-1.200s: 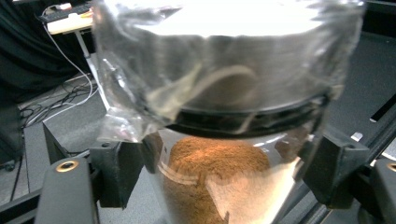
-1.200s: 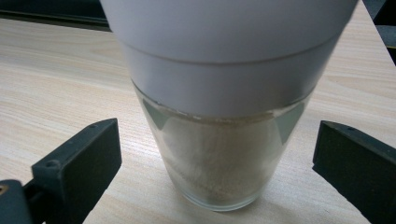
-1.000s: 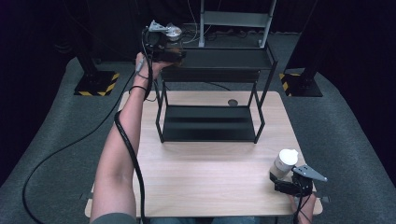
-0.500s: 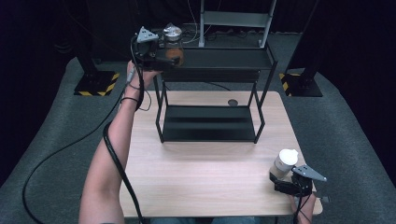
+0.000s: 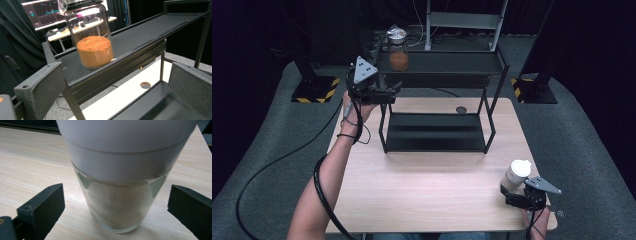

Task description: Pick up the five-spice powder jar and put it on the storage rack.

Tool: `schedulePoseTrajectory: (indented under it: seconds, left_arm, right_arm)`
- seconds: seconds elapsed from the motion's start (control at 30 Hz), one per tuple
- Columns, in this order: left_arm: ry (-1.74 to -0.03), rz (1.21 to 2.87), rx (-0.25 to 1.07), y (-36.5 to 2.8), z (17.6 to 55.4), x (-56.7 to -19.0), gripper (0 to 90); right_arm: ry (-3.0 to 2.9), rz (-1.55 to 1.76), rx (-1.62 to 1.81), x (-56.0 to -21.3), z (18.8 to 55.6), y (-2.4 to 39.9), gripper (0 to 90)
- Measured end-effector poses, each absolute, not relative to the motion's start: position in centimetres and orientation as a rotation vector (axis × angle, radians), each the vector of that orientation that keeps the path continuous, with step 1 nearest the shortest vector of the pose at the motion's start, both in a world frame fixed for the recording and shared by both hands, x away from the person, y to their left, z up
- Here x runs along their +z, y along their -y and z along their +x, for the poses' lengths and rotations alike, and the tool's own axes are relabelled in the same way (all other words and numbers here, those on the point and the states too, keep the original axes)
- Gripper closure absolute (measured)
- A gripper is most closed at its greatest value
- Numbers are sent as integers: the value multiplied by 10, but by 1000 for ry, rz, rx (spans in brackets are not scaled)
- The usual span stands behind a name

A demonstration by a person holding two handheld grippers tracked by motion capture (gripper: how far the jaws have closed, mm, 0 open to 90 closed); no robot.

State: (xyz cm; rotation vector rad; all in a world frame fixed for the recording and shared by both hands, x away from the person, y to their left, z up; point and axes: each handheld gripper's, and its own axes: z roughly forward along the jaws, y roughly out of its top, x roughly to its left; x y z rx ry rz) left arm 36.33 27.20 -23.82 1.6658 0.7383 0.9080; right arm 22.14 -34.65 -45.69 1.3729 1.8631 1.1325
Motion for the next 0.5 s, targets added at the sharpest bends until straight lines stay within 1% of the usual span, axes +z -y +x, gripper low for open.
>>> schedulePoseTrajectory:
  seconds: [0.07,0.3,0.5]
  left_arm:
    - [-732,1672,937,-271,355,-243,2]
    - [-729,1690,949,-277,335,-265,3]
    - [-750,1732,927,-283,323,-290,3]
  right_arm:
    - [-1863,1372,1132,-457,221,346,1]
    - [-1866,1371,1128,-457,222,346,1]
    - [-1863,1374,1133,-457,222,347,1]
